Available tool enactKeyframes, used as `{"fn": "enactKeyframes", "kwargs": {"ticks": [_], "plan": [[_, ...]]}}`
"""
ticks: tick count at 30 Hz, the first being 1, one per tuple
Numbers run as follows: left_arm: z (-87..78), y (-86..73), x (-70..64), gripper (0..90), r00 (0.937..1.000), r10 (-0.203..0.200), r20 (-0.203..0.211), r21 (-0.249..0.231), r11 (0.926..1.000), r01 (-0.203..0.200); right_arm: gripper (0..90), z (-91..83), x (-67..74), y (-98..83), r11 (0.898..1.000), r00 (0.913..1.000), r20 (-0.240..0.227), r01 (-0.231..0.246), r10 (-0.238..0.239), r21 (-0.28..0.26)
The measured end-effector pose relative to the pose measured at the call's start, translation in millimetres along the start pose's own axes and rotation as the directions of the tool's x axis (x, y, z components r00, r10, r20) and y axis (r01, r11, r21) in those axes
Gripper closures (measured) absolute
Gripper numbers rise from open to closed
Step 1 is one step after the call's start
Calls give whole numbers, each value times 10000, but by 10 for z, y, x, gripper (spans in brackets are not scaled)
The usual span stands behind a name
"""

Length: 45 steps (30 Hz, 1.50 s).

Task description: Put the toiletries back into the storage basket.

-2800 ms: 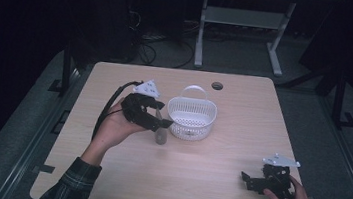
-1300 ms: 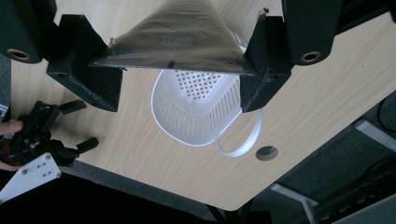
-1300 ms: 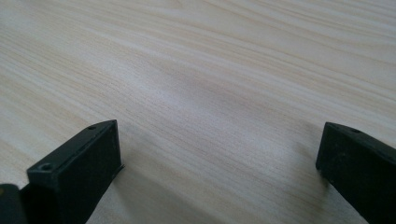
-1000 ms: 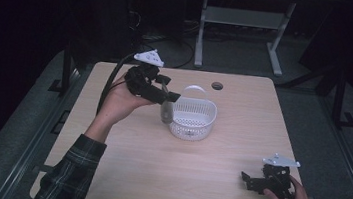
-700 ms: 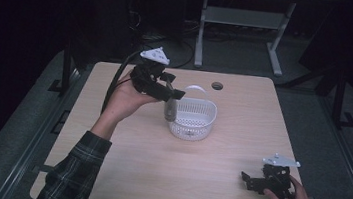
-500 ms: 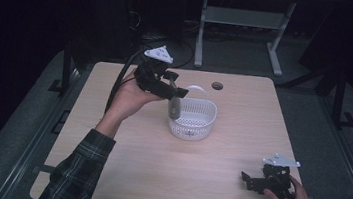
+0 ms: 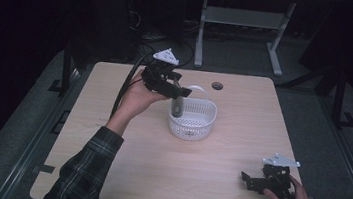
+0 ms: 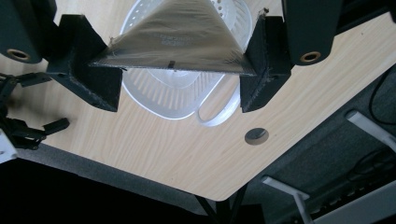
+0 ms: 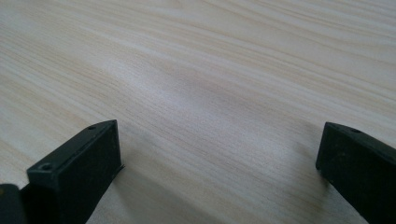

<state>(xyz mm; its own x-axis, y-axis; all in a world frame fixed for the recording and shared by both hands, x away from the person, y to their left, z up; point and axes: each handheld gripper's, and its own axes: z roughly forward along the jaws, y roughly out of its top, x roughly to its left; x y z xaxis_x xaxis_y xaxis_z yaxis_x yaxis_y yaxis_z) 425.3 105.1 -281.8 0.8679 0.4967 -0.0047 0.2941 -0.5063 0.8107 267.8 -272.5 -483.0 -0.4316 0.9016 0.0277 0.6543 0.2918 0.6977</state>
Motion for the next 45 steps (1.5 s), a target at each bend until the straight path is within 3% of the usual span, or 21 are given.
{"fn": "enactKeyframes", "kwargs": {"ticks": [13,45], "plan": [[159,-173,73,294,9998,-188,70,223,9996,186,0,2,-1,0,10000,10000,5,15,-15,-8],[490,-476,-6,294,10000,-38,-44,821,9966,42,0,2,0,-1,10000,10000,15,3,-3,1]]}}
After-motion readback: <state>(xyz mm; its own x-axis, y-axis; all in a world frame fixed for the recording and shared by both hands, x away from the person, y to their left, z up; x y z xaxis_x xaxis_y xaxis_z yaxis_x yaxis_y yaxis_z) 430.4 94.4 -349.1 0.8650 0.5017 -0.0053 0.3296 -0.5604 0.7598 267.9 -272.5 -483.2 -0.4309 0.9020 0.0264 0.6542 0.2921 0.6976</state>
